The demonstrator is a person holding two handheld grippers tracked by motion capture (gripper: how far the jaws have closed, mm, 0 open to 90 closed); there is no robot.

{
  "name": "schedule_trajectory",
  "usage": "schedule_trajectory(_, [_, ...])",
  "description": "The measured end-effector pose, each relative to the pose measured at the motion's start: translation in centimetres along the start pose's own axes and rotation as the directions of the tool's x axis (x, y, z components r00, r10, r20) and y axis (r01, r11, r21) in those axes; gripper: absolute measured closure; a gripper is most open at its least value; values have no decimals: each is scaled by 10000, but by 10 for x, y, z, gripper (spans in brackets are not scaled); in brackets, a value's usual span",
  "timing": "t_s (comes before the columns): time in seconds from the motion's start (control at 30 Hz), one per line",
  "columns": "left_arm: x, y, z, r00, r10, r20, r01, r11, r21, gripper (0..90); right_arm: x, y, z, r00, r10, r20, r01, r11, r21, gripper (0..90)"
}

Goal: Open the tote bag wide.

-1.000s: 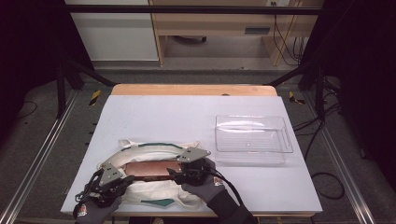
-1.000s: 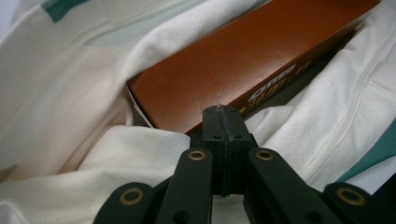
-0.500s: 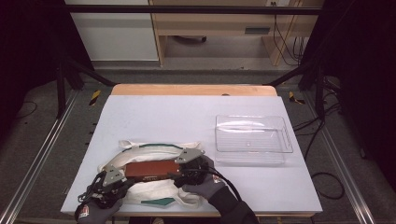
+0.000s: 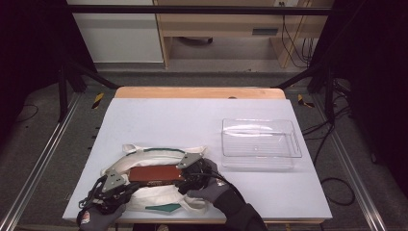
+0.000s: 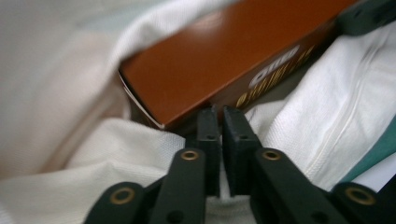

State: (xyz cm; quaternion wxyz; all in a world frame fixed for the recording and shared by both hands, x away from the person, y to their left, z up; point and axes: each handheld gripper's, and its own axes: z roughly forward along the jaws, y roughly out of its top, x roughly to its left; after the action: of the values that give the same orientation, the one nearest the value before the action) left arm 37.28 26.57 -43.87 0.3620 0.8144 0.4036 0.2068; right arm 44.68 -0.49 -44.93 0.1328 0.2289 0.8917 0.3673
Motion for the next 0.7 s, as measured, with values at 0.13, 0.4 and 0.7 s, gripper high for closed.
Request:
schedule_trajectory(0.13, [7,12,-17,9988,-314,-382,267,9927,-1179,714,0,0,0,10000,-63,4,63,10000,15,276])
schedule_trajectory(0.4, [52,8,2,9825,-1278,-1357,1155,9888,-950,665,-2,0,1,9998,-18,-179,19,10000,96,275])
schedule_trajectory(0.7, [52,-5,11,9819,-1198,-1464,1090,9908,-798,648,-2,4,6,9991,-248,-355,270,9975,651,323])
